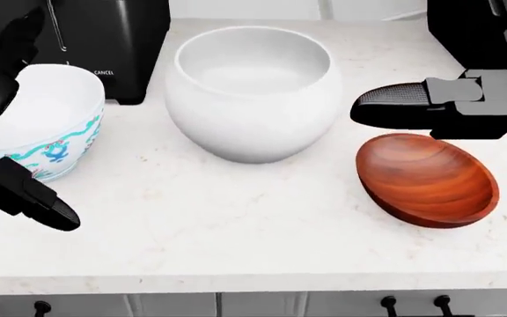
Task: Stack the bowls from largest to smallest.
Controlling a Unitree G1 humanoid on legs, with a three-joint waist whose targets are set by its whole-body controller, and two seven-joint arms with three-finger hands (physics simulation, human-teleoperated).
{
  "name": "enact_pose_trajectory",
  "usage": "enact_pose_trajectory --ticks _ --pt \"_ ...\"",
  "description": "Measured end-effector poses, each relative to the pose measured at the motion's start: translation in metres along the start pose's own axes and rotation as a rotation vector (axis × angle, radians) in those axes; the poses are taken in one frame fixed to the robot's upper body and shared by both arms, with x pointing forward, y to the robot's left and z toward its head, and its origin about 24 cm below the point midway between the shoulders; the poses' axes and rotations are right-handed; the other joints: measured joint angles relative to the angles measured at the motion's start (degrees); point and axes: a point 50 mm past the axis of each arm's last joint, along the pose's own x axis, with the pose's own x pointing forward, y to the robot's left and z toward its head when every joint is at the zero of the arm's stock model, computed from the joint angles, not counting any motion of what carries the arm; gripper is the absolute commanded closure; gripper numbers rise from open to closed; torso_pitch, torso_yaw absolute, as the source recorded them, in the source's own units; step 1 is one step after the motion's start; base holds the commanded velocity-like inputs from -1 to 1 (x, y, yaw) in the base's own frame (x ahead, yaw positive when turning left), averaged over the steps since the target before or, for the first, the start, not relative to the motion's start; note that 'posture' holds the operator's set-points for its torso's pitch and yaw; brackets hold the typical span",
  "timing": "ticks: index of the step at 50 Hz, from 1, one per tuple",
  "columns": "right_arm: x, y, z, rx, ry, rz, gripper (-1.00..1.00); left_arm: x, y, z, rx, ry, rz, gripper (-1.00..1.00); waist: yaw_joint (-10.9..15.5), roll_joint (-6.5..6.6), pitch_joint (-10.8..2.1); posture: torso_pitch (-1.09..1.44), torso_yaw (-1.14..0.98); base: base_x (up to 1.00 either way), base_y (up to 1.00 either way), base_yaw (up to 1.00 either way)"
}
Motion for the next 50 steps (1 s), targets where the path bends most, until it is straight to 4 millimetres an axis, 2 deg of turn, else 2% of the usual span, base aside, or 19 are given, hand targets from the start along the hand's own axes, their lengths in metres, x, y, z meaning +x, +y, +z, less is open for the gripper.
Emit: enact_pose_trajectory --ticks 7,12,19,26,27,32,34,35,36,41,46,47,48,50 --pt "0.001 0.0 -0.002 0.006 0.003 0.004 -1.0 0.01 0.004 -0.01 0.036 0.063 0.012 -1.0 -0.18 0.18 -0.33 -0.2 0.0 0.0 0.0 0.0" --pt "0.0 -0.004 0.0 0.011 -0.011 -0.017 -1.0 0.011 -0.003 -0.023 0.069 0.102 -0.011 -1.0 -0.11 0.33 -0.66 -0.2 0.0 0.0 0.0 0.0" --pt "-0.001 -0.006 -0.002 0.036 -0.005 -0.023 -1.0 0.024 -0.012 -0.035 0.106 0.134 -0.042 -0.99 -0.05 0.13 -0.95 -0.2 0.0 0.0 0.0 0.0" --pt "-0.001 -0.01 -0.004 0.045 -0.001 -0.047 -1.0 0.041 -0.014 -0.039 0.12 0.131 -0.039 -0.87 -0.03 0.14 -1.14 -0.2 0.0 0.0 0.0 0.0" --pt "-0.001 -0.01 -0.004 0.045 -0.002 -0.05 -1.0 0.043 -0.014 -0.038 0.12 0.128 -0.04 -0.76 0.01 0.14 -1.19 -0.2 0.0 0.0 0.0 0.0" --pt "0.0 -0.014 -0.006 0.055 0.0 -0.063 -1.0 0.05 -0.02 -0.038 0.132 0.125 -0.056 -0.71 -0.13 0.18 -1.43 -0.2 0.0 0.0 0.0 0.0" --pt "0.0 -0.014 -0.007 0.057 0.005 -0.062 -1.0 0.052 -0.024 -0.039 0.147 0.125 -0.065 -0.62 -0.19 0.23 -1.47 -0.2 0.0 0.0 0.0 0.0" --pt "0.0 -0.014 -0.007 0.057 0.006 -0.06 -1.0 0.053 -0.025 -0.04 0.161 0.126 -0.07 -0.43 -0.22 0.25 -1.47 -0.2 0.0 0.0 0.0 0.0" --pt "0.0 -0.014 -0.007 0.056 0.005 -0.057 -1.0 0.053 -0.026 -0.042 0.175 0.128 -0.074 -0.36 -0.25 0.27 -1.47 -0.2 0.0 0.0 0.0 0.0" --pt "-0.002 -0.011 -0.011 0.06 0.007 -0.043 -1.0 0.063 -0.028 -0.06 0.253 0.181 -0.056 -0.37 -0.21 0.53 -2.03 -0.2 0.0 0.0 0.0 0.0" --pt "-0.001 -0.014 -0.012 0.062 0.008 -0.055 -1.0 0.069 -0.029 -0.067 0.264 0.21 -0.05 -0.4 -0.18 0.67 -2.3 -0.2 0.0 0.0 0.0 0.0" --pt "-0.001 -0.014 -0.013 0.062 0.007 -0.056 -1.0 0.069 -0.03 -0.068 0.266 0.212 -0.051 -0.36 -0.2 0.7 -2.36 -0.2 0.0 0.0 0.0 0.0" --pt "-0.001 -0.013 -0.013 0.062 0.007 -0.057 -1.0 0.069 -0.031 -0.069 0.268 0.214 -0.052 -0.22 -0.23 0.74 -2.4 -0.2 0.0 0.0 0.0 0.0" --pt "-0.001 -0.013 -0.013 0.062 0.006 -0.058 -1.0 0.067 -0.033 -0.069 0.269 0.214 -0.057 0.42 -0.26 0.77 -2.42 -0.2 0.0 0.0 0.0 0.0"
